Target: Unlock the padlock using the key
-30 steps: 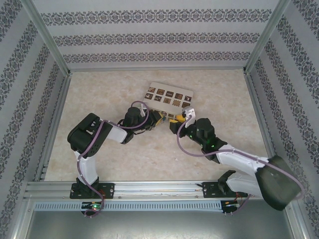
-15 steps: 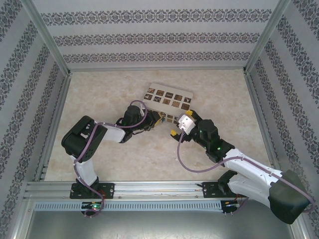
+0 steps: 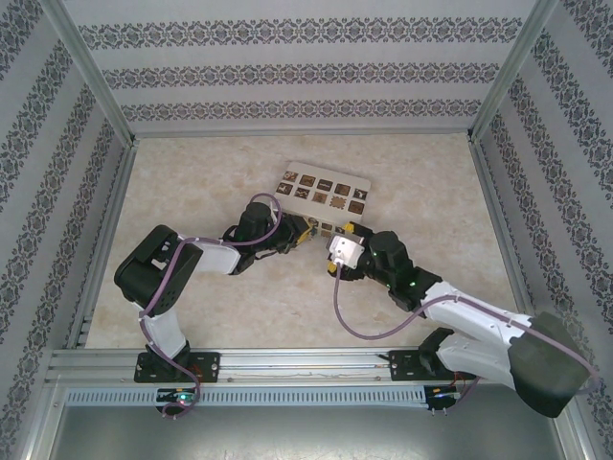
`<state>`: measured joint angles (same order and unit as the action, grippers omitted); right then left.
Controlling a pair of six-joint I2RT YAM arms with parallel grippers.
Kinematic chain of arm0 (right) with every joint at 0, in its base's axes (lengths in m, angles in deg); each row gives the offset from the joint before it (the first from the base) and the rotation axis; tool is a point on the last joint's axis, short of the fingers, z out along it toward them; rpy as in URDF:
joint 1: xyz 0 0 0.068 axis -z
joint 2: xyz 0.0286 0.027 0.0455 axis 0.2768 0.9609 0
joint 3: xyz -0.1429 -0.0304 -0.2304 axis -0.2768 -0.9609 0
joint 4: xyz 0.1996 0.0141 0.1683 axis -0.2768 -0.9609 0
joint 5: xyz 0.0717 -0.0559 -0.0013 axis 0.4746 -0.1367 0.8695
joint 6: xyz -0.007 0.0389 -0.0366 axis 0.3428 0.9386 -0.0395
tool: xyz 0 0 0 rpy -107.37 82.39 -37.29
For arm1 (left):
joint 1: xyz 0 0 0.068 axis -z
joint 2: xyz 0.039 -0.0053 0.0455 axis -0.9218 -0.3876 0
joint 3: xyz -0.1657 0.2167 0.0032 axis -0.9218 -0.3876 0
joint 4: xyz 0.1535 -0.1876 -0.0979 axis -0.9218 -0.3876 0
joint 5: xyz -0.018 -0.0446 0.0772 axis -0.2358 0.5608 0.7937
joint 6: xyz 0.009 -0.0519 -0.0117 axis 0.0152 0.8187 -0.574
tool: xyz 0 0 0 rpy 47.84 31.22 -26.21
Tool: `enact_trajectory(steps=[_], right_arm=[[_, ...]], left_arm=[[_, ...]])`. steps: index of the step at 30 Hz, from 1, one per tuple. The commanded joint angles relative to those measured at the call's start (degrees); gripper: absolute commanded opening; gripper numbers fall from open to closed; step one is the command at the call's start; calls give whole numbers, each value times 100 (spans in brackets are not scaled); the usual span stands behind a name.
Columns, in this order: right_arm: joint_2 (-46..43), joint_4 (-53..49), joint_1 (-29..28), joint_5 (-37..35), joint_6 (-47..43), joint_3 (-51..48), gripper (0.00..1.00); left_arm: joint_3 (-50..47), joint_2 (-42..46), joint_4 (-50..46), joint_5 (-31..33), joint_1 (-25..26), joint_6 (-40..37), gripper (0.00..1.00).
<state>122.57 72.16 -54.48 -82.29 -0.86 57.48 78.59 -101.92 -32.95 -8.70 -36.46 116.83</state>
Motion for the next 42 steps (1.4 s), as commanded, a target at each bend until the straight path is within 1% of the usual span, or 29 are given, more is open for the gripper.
enact_trajectory(steps=[1,6,9,12,14,19,21,29,34,38,42], right_arm=[[259,-42,-95,213,-161,283,83],[731,51,-123,286,-136,522,77],[965,127,-141,325,-113,654,75],[1167,186,-140,343,-94,750,68],[1282,225,-151,335,-70,800,68],[1510,266,-182,288,-15,916,58],[1582,288,-197,277,11,964,57],[1844,327,-286,129,30,1114,44],[1962,354,-324,58,7,1176,43],[2037,372,-351,2,3,1211,39],[2086,396,-378,-39,3,1246,39]], left_arm=[[100,109,427,-49,99,346,17],[127,-12,587,-67,146,565,17],[164,-22,554,-69,154,595,17],[197,-22,528,-71,152,598,17],[203,-37,529,-85,160,624,17],[193,-49,554,-85,160,669,16],[197,-58,563,-88,160,681,16],[173,-110,693,-96,171,771,16],[179,-118,678,-120,172,771,16],[162,-111,678,-130,171,771,16],[152,-101,677,-137,169,766,16]])
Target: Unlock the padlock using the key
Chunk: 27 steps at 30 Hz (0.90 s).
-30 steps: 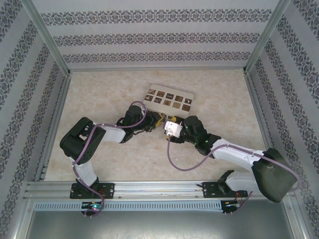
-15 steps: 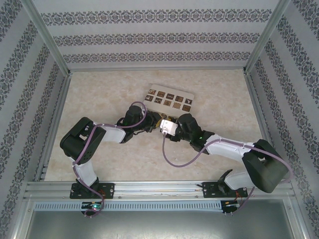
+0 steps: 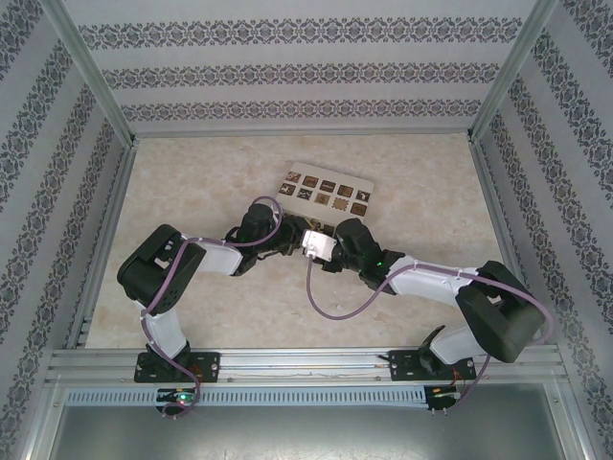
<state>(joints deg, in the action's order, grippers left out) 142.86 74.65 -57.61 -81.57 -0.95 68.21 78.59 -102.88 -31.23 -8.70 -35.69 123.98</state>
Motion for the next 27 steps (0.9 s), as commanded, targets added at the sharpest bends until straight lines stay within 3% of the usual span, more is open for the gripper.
enact_trajectory(steps=[1,27], right_arm=[[64,157,-80,-119,11,182,39],[527,314,-151,-779,-78,455,20]], left_arm=[[148,3,513,-132,93,52,16],[56,30,635,-149,101,60,16]])
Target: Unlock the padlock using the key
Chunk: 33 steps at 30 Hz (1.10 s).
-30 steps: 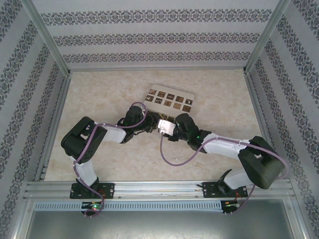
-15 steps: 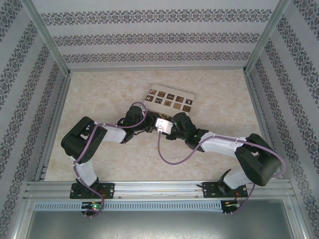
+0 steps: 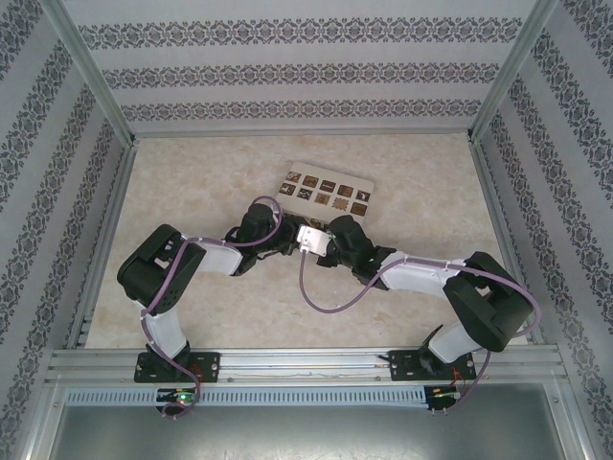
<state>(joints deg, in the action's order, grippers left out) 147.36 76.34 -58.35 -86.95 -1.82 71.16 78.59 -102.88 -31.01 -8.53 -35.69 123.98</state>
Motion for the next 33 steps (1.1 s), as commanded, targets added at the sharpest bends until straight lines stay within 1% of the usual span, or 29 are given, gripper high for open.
enact_trajectory(steps=[1,4,7,8,15,21,27,33], right_arm=[[78,160,-73,-248,19,160,18],[104,191,-70,-260,69,166,12],[124,230,-71,-307,129,160,2],[122,251,-70,-327,161,160,0],[56,587,-66,-540,658,64,0],[47,1029,-61,-601,1430,-83,0],[156,1754,-63,-763,2518,-343,0],[420,2811,-61,-974,3917,-699,0]], left_arm=[[57,30,608,-172,102,64,16],[54,29,610,-167,103,59,16],[56,30,615,-176,102,57,16],[56,30,609,-169,101,62,16],[35,39,586,-157,105,53,16],[50,41,571,-135,101,50,15],[73,-38,580,-158,102,81,16],[91,-153,589,-171,110,101,16]])
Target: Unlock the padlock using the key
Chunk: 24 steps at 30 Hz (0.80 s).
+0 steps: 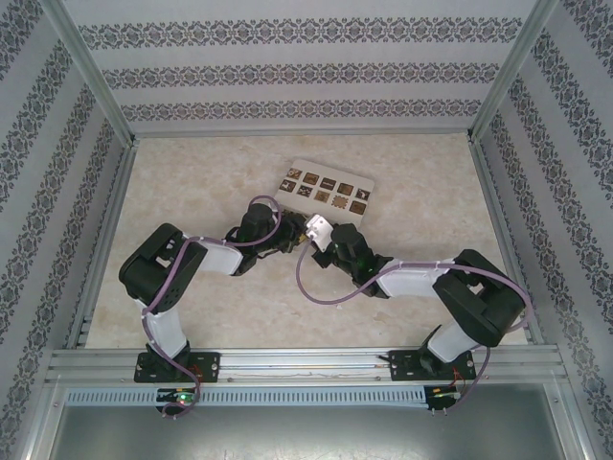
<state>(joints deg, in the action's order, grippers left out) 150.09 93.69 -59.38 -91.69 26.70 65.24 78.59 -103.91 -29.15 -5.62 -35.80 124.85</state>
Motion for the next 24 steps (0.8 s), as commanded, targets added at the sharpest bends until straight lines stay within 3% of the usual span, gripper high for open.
enact_trajectory(steps=[1,6,13,24], right_arm=[[209,1236,41,-514,1273,-158,0],[462,1671,31,-669,2007,-340,0],[594,1879,24,-784,2309,-550,0],[483,2332,33,-900,2939,-1059,0]], left_arm=[[100,-77,390,-460,121,4,16],[127,-156,218,-448,139,-127,15],[133,-232,232,-403,159,-199,16],[445,391,-1123,-211,78,-1423,39]])
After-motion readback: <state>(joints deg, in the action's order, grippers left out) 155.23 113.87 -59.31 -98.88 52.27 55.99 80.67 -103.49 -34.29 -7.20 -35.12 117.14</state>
